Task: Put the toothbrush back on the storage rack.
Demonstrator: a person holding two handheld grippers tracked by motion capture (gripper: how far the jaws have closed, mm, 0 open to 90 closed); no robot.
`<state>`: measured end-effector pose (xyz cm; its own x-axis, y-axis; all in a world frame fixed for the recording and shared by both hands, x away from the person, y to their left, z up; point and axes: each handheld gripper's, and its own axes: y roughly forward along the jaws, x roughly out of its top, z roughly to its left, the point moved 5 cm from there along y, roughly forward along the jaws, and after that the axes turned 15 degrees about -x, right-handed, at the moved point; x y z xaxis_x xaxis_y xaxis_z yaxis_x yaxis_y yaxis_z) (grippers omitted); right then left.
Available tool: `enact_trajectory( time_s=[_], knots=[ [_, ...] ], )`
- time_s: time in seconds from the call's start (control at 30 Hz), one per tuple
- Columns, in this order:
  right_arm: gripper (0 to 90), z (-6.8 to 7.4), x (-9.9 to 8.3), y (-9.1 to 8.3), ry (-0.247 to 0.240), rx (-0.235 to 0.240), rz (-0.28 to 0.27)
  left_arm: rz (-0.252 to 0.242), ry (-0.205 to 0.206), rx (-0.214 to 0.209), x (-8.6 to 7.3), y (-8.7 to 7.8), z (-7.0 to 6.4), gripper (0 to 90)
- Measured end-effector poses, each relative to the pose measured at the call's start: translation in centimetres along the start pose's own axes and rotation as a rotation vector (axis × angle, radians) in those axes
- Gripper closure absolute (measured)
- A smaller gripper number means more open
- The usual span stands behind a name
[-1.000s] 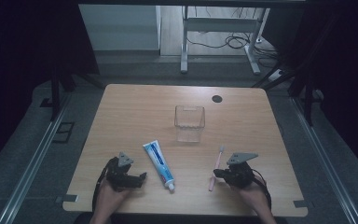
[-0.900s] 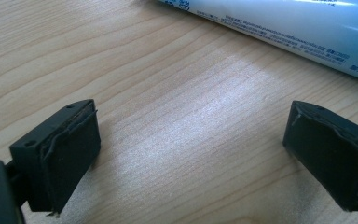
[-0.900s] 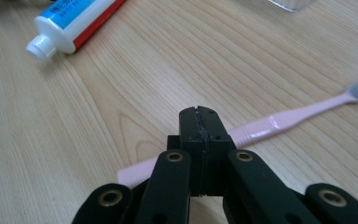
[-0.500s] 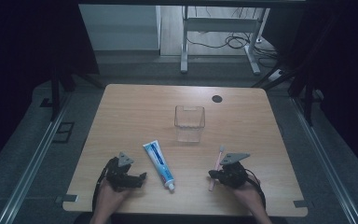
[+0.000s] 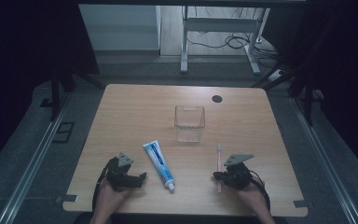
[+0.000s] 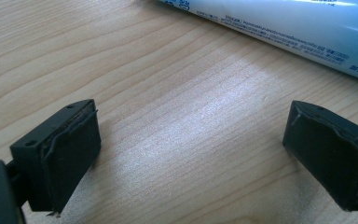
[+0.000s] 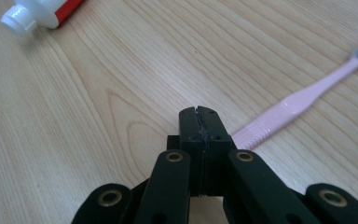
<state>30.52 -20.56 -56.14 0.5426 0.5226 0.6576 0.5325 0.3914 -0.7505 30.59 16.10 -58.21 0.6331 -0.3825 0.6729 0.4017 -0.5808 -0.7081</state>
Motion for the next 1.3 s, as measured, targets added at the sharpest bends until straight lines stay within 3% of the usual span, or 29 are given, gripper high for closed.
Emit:
enact_trajectory(
  time_s=[1.3],
  knots=[
    [83.7,-5.0,-2.3,-1.6,0.056,-0.091,0.074,0.000,0.001,-0.001,0.0,0.0,0.0,4.0]
  ],
)
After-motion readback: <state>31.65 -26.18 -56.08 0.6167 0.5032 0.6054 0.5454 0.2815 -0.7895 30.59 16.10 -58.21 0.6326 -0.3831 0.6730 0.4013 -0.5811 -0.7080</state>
